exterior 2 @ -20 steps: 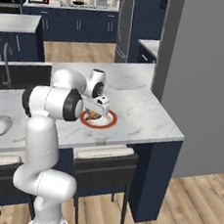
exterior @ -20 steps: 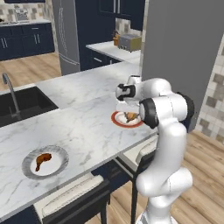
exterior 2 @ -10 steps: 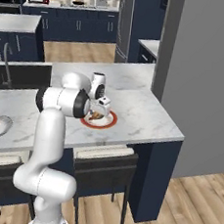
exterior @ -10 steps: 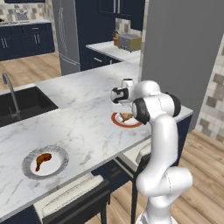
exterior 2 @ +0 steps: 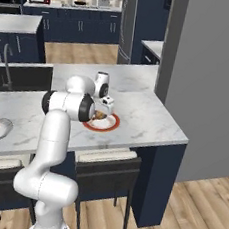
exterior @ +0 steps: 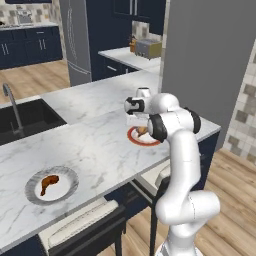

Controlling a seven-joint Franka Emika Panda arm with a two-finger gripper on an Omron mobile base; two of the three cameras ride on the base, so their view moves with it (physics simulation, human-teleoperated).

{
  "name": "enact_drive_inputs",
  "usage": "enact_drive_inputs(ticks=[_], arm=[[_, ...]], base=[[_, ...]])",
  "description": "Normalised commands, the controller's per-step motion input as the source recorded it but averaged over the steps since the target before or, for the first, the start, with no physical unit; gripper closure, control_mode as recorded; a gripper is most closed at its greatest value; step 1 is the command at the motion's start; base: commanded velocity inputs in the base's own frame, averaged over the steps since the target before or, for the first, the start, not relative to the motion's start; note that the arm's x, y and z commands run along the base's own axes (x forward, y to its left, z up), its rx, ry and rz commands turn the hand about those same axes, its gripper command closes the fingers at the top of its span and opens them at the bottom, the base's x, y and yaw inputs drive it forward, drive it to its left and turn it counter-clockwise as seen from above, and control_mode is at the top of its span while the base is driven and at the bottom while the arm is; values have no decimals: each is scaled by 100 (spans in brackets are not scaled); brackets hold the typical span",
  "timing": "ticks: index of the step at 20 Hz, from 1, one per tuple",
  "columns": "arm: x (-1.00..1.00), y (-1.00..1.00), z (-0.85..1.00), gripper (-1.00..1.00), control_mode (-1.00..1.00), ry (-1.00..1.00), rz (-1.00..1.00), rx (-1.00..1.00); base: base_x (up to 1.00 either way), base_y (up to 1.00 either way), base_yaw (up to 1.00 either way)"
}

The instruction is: Take the chicken drumsticks from the pan and place one on each plate on the dining counter.

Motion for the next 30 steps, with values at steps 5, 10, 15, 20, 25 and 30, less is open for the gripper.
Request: enact_drive_inputs(ticks=[5,10,15,20,25,30], arm=[[-17,0,0,-100,-100,-7,0,0],[-34,-2,11,-100,-100,-13,0,0],[-37,-5,42,-100,-100,-13,0,1],[-85,-16,38,-100,-100,-22,0,2],[-100,-9,16,-100,-100,-20,0,1],[-100,-5,29,-100,-100,-11,7,0]], base=[[0,0,0],[0,0,0],[0,0,0],[0,0,0],[0,0,0],[0,0,0]])
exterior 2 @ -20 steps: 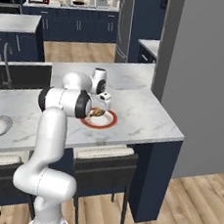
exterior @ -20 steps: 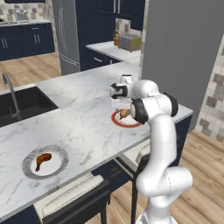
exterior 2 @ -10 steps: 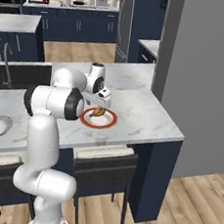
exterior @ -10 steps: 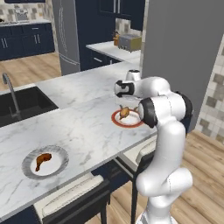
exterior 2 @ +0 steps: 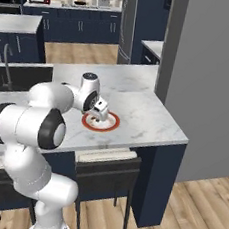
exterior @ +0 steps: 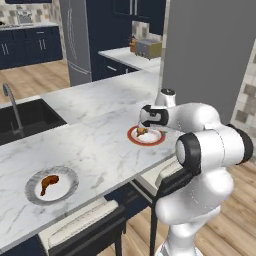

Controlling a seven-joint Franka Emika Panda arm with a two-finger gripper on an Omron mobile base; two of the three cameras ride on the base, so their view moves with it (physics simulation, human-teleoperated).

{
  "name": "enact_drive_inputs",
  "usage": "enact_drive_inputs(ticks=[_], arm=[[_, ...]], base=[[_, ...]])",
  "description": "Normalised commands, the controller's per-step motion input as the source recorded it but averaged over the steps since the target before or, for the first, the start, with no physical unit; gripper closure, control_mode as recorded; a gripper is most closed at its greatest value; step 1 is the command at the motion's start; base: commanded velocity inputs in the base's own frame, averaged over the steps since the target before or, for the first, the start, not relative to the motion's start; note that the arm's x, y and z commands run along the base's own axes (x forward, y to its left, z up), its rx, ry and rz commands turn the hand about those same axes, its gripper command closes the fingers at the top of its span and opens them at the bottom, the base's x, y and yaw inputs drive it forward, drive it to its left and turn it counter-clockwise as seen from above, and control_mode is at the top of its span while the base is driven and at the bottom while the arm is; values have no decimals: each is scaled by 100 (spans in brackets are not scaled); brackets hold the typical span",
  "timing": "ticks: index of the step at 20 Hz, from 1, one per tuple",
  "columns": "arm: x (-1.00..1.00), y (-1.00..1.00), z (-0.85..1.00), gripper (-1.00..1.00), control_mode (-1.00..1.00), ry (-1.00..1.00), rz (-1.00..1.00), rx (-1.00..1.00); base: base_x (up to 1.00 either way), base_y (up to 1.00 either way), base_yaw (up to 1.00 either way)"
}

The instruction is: Take the chicken drumsticks from the pan and place one on each plate on the dining counter.

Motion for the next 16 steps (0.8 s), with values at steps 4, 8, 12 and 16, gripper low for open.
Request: enact_drive_inputs(ticks=[4,8,12,16], arm=[[-100,-6,42,-100,-100,0,8,0],[-100,-13,32,-100,-100,0,16,-1],[-100,-10,19,-100,-100,0,18,-8],[-100,-16,12,-100,-100,0,16,-8]], base=[[0,0,0],[0,0,0],[0,0,0],[0,0,0]])
